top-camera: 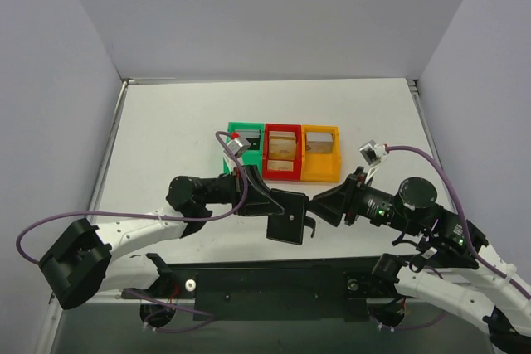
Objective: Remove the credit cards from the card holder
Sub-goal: Open the card holder.
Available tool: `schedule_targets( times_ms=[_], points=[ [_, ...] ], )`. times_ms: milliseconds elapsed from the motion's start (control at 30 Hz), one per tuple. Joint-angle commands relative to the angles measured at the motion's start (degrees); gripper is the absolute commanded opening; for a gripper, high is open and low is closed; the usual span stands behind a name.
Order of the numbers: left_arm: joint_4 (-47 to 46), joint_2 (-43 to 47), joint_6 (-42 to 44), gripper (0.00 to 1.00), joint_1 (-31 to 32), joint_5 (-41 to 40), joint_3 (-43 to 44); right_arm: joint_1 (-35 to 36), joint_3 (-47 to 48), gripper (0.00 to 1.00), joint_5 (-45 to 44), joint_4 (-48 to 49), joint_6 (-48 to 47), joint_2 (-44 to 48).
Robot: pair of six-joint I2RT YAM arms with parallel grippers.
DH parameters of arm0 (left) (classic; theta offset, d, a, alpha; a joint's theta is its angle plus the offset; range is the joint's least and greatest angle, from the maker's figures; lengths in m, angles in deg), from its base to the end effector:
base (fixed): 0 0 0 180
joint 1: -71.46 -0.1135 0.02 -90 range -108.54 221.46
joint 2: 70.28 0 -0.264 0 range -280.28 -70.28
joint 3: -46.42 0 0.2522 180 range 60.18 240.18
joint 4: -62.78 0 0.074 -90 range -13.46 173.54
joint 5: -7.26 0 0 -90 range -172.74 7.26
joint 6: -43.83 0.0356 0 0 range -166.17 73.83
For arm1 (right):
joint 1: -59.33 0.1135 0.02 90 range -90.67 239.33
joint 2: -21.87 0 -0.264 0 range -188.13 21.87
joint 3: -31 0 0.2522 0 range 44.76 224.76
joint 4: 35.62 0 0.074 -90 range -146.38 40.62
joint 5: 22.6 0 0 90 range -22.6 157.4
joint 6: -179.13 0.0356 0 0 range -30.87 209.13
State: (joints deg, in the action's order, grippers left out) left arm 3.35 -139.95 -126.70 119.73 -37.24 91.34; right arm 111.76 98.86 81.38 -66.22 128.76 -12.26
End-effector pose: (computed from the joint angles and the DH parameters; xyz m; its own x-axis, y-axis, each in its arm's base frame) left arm 0.1399 -0.1950 0.3118 -0.8387 -0.0983 -0.5356 0.5239 -0.4141 -0.7444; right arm 0.0661 0.1000 0.4076 -0.5587 0.2888 -0.7774 -0.7269 0.2808 0.6267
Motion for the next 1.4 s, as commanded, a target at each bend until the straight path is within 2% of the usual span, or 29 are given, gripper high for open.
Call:
schedule_targets(
  times_ms=[0,133,267,433,600,700,767,800,833,867,933,967,1000,1100,1233,1367],
  points=[
    [-22.0,1.7,0.2,0.00,1.3,0.3,3.4,-0.6,-1.1,0.47,-0.1,3.9,0.5,-0.9],
    [-21.9,2.0,0.5,0.00,1.2,0.4,2.8,-0.6,-1.2,0.51,-0.2,3.9,0.7,-0.6],
    [-22.0,1.7,0.6,0.00,1.6,0.0,2.5,-0.6,-1.5,0.49,2.0,4.8,1.2,-1.3],
    [-21.9,1.2,1.3,0.00,1.7,-0.5,3.1,-0.5,-1.7,0.41,8.2,7.3,2.5,-4.2],
    [-21.9,1.0,1.6,0.00,1.7,-0.9,4.2,-0.5,-2.2,0.34,10.2,8.7,3.3,-5.5],
    [-21.1,1.0,2.3,0.00,1.6,-1.1,4.4,-0.5,-2.1,0.26,11.1,8.8,3.6,-5.9],
    [-19.8,1.3,2.9,0.07,1.4,-1.1,4.4,-0.5,-1.8,0.15,11.4,8.7,3.4,-5.8],
    [-18.6,1.6,3.2,0.17,1.2,-1.1,4.2,-0.5,-1.6,0.07,11.2,8.4,3.3,-5.7],
    [-18.0,2.1,3.5,0.22,1.0,-1.2,4.2,-0.5,-1.0,0.03,11.1,7.6,3.3,-5.7],
    [-16.5,2.6,3.9,0.44,0.7,-1.2,4.1,-0.5,-0.8,0.00,10.9,7.1,2.9,-5.7],
    [-14.6,3.7,4.2,0.60,0.0,-1.5,3.9,-0.6,0.4,0.00,10.2,5.5,2.1,-5.9],
    [-13.8,4.0,4.4,0.74,-0.2,-1.5,3.9,-0.5,1.3,0.00,9.8,4.0,1.8,-6.1],
    [-12.5,4.4,4.7,0.77,-0.6,-1.5,4.1,-0.5,1.9,0.00,8.1,3.2,1.1,-6.1],
    [-10.4,5.5,4.9,0.80,-1.5,-1.7,3.5,-0.5,7.0,0.00,3.7,-5.4,-1.7,-8.2],
    [-9.2,5.8,5.6,0.81,-1.5,-2.5,2.2,-0.5,10.5,0.00,2.2,-9.3,-3.6,-10.5],
    [-9.5,5.3,5.8,0.82,-1.6,-3.9,-0.4,-0.3,15.0,0.00,-2.9,-15.3,-4.6,-13.8]
  ],
)
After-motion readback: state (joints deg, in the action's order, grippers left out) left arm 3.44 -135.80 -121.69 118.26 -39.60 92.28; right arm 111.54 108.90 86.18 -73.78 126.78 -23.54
